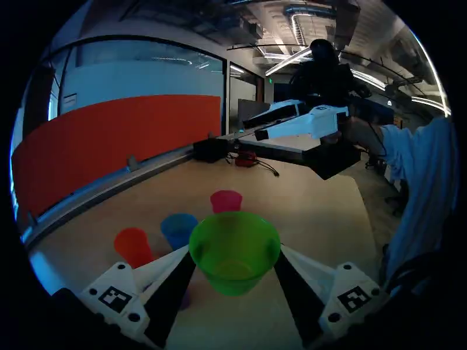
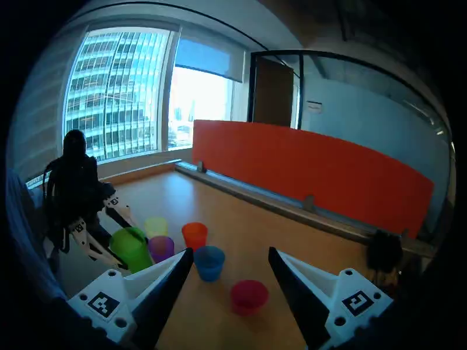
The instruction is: Pour water
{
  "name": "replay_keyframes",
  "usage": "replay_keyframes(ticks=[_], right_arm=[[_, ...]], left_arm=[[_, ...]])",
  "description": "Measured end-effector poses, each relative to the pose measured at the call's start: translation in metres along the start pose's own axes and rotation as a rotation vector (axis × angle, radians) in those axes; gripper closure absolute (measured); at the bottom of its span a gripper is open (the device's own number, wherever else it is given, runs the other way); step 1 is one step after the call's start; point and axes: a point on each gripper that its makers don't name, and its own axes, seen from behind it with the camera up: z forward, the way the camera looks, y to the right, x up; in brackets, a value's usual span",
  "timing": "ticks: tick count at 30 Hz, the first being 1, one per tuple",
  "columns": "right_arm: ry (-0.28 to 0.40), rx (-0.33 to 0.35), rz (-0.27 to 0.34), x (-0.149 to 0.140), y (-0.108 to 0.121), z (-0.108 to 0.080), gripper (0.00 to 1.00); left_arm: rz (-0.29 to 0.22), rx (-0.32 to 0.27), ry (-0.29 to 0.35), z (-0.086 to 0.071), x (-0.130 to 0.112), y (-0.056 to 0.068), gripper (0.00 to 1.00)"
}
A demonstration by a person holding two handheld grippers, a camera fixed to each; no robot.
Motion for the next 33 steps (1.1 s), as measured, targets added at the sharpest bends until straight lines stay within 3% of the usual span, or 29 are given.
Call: replay_keyframes(ticks=[17, 33], right_arm=[[-0.046, 0.031, -0.018, -0.025, -0.008, 0.017, 0.00], [-0.094, 0.087, -0.057, -0.050, -0.022, 0.048, 0.00]], left_arm=[[0.022, 0.082, 0.088, -0.031, 0.034, -0.022, 0.14], [0.010, 0.142, 0.123, -0.053, 0.040, -0.037, 0.13]])
